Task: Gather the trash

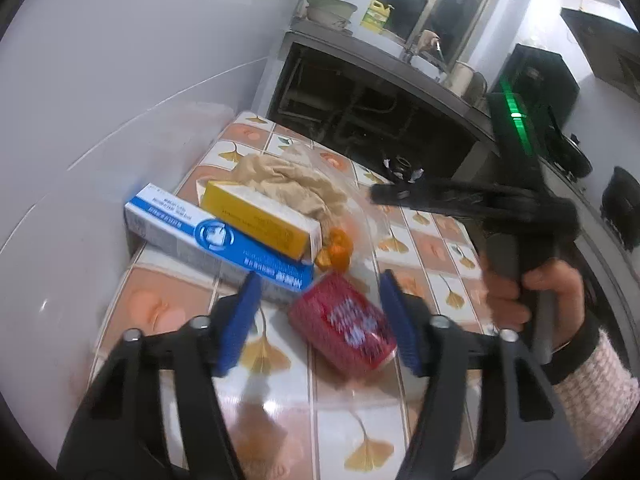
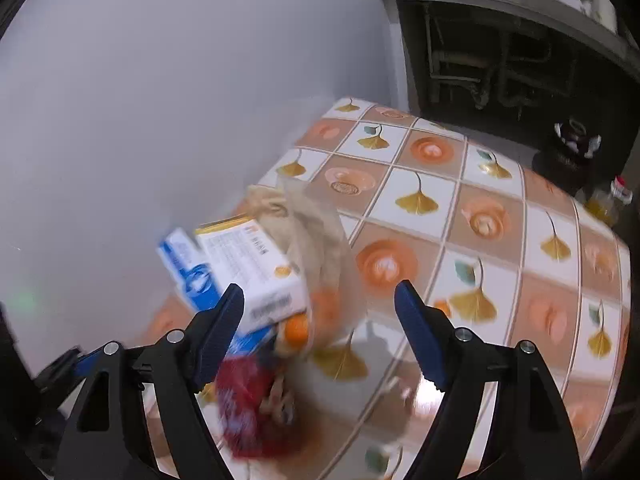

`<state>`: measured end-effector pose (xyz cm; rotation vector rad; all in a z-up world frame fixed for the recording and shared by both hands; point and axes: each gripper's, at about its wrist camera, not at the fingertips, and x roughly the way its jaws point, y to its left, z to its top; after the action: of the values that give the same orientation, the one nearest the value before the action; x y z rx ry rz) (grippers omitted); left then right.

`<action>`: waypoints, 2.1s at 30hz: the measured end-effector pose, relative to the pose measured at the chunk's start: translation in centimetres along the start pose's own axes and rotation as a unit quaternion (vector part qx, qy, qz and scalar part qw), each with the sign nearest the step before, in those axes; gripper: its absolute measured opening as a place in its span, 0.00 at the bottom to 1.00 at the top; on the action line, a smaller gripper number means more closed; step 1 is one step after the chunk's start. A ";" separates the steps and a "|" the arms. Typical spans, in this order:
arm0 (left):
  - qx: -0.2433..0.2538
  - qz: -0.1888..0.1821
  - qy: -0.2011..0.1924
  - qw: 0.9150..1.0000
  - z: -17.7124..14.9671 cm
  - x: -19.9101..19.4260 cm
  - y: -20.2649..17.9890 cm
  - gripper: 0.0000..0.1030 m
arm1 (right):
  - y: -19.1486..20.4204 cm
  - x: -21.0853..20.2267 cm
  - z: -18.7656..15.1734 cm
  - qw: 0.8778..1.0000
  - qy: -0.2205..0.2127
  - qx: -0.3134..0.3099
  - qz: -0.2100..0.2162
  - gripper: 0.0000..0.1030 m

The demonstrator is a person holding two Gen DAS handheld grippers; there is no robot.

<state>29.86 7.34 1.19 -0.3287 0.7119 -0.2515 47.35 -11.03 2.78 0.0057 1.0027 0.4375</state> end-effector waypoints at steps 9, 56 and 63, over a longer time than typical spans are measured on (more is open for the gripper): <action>0.001 -0.013 0.014 1.000 1.9 3.0 -0.3 0.20 | -0.5 3.0 0.5 0.997 0.035 -0.010 -0.067 0.26; 0.543 -0.110 0.169 0.815 -10.3 8.5 -23.8 0.69 | -14.6 -15.2 -27.6 0.978 -0.018 0.206 0.008 0.33; 0.592 -0.080 0.234 0.767 -10.8 12.5 -25.1 0.60 | -14.6 -15.3 -27.8 0.979 -0.028 0.204 0.013 0.33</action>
<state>28.89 -22.17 -4.48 0.9362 0.8776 -0.9096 22.77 -35.24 -2.92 0.3986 1.0222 0.2483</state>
